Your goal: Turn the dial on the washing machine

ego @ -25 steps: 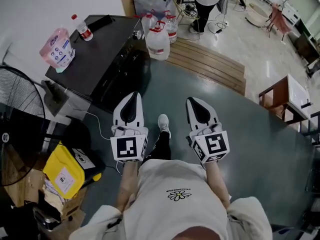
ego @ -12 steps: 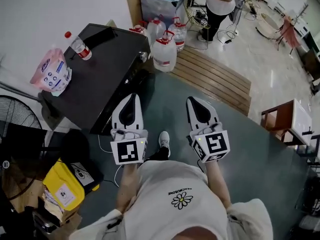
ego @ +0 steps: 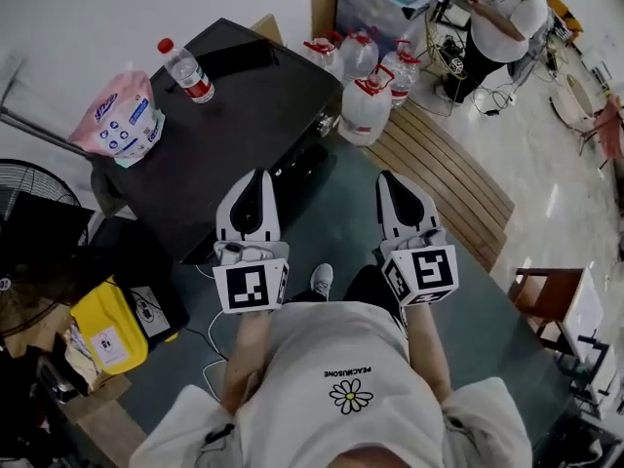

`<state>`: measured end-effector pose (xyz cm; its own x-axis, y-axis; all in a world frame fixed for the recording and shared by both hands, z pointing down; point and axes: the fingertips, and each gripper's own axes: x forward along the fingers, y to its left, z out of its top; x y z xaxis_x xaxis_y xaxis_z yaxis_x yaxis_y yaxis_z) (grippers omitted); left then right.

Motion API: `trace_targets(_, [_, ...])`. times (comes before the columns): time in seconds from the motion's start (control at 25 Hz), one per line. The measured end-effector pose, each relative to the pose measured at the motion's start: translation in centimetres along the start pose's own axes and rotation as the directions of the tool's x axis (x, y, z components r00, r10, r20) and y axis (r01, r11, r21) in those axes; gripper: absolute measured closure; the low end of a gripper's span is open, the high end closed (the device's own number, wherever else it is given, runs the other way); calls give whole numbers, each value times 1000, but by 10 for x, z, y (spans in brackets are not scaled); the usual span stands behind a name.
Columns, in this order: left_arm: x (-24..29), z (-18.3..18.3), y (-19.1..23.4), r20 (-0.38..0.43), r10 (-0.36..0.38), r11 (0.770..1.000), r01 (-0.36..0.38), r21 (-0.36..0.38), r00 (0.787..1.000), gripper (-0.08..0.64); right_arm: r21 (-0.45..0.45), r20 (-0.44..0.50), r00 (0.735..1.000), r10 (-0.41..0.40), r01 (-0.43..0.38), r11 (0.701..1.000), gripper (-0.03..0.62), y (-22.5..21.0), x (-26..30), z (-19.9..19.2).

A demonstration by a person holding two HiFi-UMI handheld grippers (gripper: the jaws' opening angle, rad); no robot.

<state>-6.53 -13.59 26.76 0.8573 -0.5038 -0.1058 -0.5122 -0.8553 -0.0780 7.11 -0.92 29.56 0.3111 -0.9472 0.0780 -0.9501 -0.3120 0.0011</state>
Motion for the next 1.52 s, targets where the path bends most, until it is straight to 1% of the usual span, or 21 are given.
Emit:
trace_targets(0.16, [6,-1,15,-16,87,996,-87,8,996,561,-1,-6,996,91,-91,996,589,2,35,-4])
trace_targets(0.28, [11,4,19,-26,156,988,-156,5,987,561,-16,-5,985,170,-170,985,589,2,60,-3])
trace_targets(0.44, [13,10,20,-34,250,968,-250,19,968,561,-30,-2,963,270,-270,962,589,0,87,3])
trace_targets(0.52, [16,10,20,-41,301,954,-300,28,953,561,-38,5,949,315,-314,949,589,-2,97,7])
trace_targets(0.6, [17,10,19,-41,359,933,-358,28,932,561,-45,7,931,364,-364,930,589,-6,105,10])
trace_targets(0.76, [16,14,7,-42,466,884,-464,49,884,561,-64,6,888,459,-458,887,589,-15,114,14])
trace_targets(0.92, [10,15,-14,-54,562,826,-559,66,825,561,-83,2,841,541,-539,838,589,-27,117,12])
trace_targets(1.08, [7,13,-36,-53,634,772,-630,84,771,561,-81,-4,802,597,-595,800,589,-41,117,6])
trace_targets(1.2, [5,10,-52,-62,674,738,-668,95,736,561,-80,-7,784,621,-619,781,589,-52,115,1])
trace_targets(1.28, [4,10,-61,-56,694,719,-687,104,718,561,-78,-5,777,630,-628,774,589,-58,112,0])
trace_targets(1.4, [4,8,-70,-65,715,698,-708,107,696,561,-84,3,770,638,-636,767,589,-63,108,-1])
trace_targets(1.52, [4,10,-75,-39,724,687,-717,120,688,561,-85,10,766,643,-640,764,589,-67,105,-1])
